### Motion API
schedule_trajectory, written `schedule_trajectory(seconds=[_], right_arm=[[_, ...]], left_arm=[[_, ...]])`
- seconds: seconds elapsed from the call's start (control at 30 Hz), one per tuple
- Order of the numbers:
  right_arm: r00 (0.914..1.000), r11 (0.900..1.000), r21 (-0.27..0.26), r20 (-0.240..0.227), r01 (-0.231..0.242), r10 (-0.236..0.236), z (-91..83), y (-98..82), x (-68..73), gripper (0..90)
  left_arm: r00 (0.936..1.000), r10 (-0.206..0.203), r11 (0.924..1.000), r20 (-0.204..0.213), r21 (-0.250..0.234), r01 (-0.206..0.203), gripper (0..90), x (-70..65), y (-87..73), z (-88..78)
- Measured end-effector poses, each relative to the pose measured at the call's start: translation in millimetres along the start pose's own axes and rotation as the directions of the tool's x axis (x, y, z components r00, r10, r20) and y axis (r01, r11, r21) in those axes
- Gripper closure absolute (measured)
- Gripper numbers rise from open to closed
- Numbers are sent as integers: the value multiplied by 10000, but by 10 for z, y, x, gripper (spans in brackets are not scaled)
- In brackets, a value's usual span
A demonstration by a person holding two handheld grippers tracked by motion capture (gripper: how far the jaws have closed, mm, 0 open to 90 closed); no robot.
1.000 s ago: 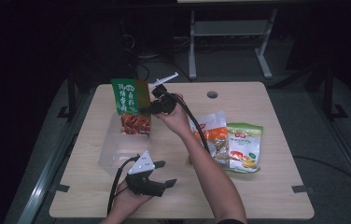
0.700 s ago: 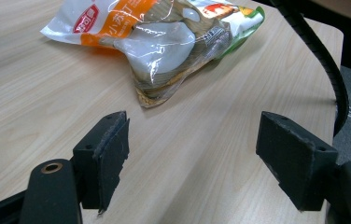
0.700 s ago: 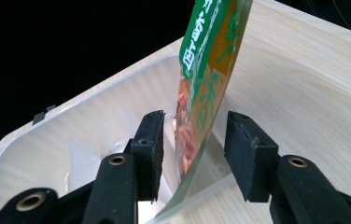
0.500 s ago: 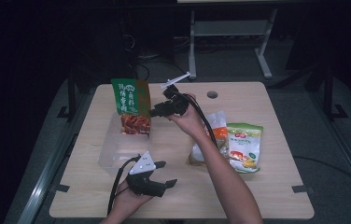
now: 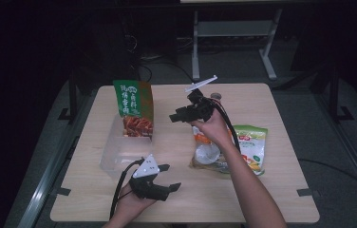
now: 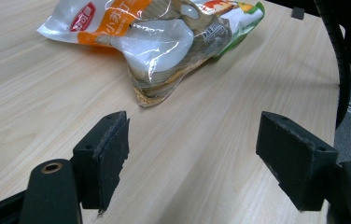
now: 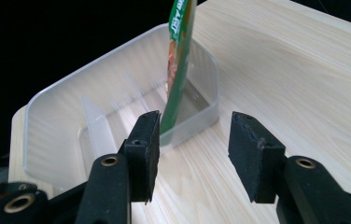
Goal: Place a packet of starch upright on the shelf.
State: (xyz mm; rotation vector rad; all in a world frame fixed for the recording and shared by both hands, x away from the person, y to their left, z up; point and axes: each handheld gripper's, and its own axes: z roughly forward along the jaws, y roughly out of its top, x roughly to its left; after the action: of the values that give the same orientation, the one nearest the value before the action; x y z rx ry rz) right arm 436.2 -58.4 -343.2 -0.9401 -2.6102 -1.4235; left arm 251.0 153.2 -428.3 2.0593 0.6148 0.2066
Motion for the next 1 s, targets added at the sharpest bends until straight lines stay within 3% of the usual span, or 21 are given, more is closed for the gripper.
schedule_trajectory(seconds=[0.5, 1.0], right_arm=[[9965, 9984, 102, 628, -563, 555, -510, -316, -103, 495], [9767, 9861, 386, 1493, -1615, 1541, -899, -809, -329, 483]], left_arm=[[10000, 37, 10000, 43, 4, -37, 251, -14, 0, 12], [10000, 62, 9999, 69, 115, -63, 251, -28, -3, 34]])
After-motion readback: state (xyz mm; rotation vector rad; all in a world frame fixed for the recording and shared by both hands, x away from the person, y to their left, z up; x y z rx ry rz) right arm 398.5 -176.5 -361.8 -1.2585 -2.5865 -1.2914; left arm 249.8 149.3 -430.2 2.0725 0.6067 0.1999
